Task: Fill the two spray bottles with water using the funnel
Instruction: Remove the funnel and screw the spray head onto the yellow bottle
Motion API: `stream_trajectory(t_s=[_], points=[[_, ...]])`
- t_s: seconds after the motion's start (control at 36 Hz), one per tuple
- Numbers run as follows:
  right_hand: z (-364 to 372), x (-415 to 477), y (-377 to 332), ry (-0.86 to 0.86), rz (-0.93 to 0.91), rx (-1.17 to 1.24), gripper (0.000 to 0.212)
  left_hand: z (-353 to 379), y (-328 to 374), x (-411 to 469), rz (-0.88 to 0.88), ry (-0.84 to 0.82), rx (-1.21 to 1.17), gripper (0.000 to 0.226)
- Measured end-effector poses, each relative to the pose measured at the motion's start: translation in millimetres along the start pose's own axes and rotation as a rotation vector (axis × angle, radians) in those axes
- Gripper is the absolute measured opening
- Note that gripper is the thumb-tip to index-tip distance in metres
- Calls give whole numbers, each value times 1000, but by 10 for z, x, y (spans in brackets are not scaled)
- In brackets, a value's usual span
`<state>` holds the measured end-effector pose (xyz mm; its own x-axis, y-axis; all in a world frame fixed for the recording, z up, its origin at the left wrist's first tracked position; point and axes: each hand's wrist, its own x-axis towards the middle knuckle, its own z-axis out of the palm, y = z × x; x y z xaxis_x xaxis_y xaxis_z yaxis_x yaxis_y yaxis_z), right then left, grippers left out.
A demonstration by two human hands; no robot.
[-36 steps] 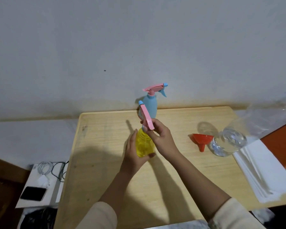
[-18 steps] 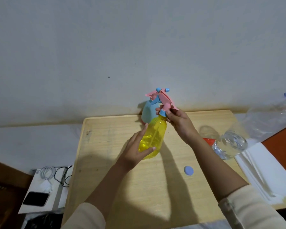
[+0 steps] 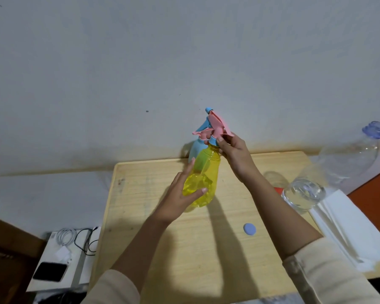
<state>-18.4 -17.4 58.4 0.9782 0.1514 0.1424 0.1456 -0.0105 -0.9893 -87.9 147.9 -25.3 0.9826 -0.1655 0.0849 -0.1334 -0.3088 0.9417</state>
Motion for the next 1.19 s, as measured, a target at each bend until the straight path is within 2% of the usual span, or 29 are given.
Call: stream_trajectory(t_s=[0.25,0.36,0.42,0.64,0.75,0.83,0.92,0.94,1.0,1.06,1.19], points=[[-45,-38,-102,115,19,-7,4,11,121,-17,0,6,-38,76],[6,-81,-120,251,15,71,27,74,183,-23,1,27,-42,77],[35,-98,-126,280,20,112,31,110,205,-29,1,26,-59,77],[-5,-215,-210,229,-54,74,12,138,298,-13,5,18,-91,77],[-101,-188,-291,151,-21,63,12,116,346,-10,14,15,-72,76],[-129,-176,-338,181,-25,33,2,126,370,-13,29,36,-74,76],[-64,-194,-330,290,-38,43,32,168,398,-22,46,47,-59,75],[-33,-208,-329,304,-35,22,32,188,411,-23,56,47,-58,75],[31,-245,-334,279,-10,-28,14,228,442,-23,69,49,-70,75],[70,-293,-350,239,13,12,27,254,469,-16,74,58,-101,76],[73,-322,-364,209,-26,100,24,262,490,-7,94,88,-114,77]])
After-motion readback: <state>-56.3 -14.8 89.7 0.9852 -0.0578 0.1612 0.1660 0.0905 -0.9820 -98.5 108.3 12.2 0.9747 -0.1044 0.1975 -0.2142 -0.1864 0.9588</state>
